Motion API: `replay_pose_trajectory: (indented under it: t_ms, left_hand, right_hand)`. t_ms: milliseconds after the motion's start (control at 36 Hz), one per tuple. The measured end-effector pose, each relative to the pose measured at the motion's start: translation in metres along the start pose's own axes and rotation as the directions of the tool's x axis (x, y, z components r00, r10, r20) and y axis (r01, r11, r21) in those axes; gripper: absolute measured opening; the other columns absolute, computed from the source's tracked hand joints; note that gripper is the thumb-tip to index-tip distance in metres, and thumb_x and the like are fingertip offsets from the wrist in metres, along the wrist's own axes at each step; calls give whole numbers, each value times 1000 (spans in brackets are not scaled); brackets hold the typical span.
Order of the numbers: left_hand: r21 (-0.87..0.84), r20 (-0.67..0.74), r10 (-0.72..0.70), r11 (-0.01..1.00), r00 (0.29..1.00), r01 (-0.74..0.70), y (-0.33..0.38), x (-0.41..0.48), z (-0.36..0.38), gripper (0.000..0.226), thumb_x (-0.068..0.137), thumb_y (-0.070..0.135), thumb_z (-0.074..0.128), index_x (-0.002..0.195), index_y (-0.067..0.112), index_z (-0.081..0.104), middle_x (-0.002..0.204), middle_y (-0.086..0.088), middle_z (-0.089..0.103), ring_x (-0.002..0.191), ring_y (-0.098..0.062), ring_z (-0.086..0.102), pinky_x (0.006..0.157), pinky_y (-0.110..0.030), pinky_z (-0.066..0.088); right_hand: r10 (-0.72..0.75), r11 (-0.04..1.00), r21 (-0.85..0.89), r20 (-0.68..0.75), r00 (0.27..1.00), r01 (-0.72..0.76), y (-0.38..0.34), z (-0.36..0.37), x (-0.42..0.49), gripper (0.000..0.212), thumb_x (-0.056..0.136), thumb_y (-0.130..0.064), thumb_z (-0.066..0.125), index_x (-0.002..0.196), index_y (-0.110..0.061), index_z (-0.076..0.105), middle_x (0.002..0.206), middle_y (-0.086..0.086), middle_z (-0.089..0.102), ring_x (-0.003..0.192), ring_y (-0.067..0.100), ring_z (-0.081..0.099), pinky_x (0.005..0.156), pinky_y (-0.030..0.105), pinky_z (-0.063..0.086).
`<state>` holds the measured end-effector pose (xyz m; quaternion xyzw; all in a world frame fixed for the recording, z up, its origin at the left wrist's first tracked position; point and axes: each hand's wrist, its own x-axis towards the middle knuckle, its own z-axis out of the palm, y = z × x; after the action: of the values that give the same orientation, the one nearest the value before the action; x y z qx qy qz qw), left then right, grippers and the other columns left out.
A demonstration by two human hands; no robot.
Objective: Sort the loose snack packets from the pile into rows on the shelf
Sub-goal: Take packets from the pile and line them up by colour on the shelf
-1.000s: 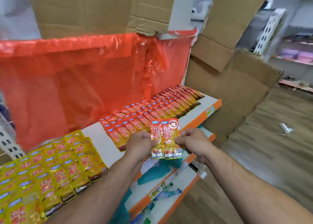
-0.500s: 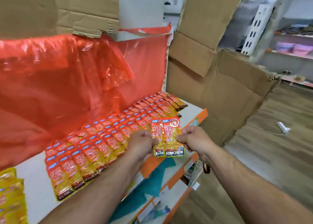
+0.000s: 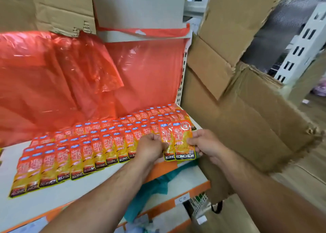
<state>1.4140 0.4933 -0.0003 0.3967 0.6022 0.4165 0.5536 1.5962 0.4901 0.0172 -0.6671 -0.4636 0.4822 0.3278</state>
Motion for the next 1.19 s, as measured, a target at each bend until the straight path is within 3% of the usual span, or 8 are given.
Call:
replay_pose_trajectory:
  t_ms: [194,389,583,667,889,972,1111,1194]
  left_hand:
    - [72,-53,27,997,998,-23,6,30,25,36,77,-8,70,62,16,49,57,-5,49,57,-20,48,59,-30,43]
    - [171,-119,50,985,992,-29,5,62,46,31,74,4,74,60,18,50,58,-1,53,57,-20,48,60,-28,39]
    - [340,-222,77,940,972,3,6,81,60,25,71,12,78,60,15,55,65,-3,65,66,-25,63,64,-32,52]
    - [408,-266,99,913,959,19,9,86,66,21,73,17,77,63,15,59,70,-3,68,72,-24,67,61,-27,48]
    - [614,-240,226,788,944,-33,6,87,70,12,74,18,74,71,8,68,64,-3,63,64,-22,61,57,-24,39]
    - [659,-221,269,749,937,-60,2,88,72,12,74,22,70,75,11,65,70,-3,66,69,-24,64,57,-30,48]
    - [704,-226,334,706,915,-84,-1,87,73,16,79,17,63,90,9,55,78,-4,63,68,-23,58,51,-29,33]
    - [728,-212,331,681,919,-77,-4,88,73,14,81,21,62,88,10,55,76,-4,65,66,-23,61,52,-28,38]
  right_hand:
    - [17,1000,-4,7,1000,-17,-3,-14,35,16,92,-9,65,80,-12,55,54,1,48,44,10,38,42,23,29]
    - [36,999,-2,5,999,-36,-1,-30,65,25,93,-8,64,71,-14,54,42,-5,46,38,9,36,43,26,28]
    - [40,999,-9,39,998,-40,8,-41,91,20,93,-11,65,75,-13,55,40,-6,48,36,8,37,39,20,29]
    - [32,999,-18,72,997,-31,8,-47,104,16,93,-12,65,79,-12,57,44,-5,51,39,8,39,42,22,32]
    - [15,999,-41,150,988,-9,11,-53,120,15,93,-11,65,79,-12,58,65,5,56,50,12,41,45,24,34]
    - [16,1000,-21,169,985,-12,13,-56,124,13,93,-11,64,81,-11,59,67,6,57,51,12,41,45,24,33]
    - [25,1000,-20,182,983,-22,18,-59,132,8,92,-12,66,85,-9,62,67,4,62,51,12,43,46,25,34]
    - [33,999,-30,187,982,-28,21,-61,137,7,91,-12,66,87,-8,62,70,6,61,51,13,43,46,25,34]
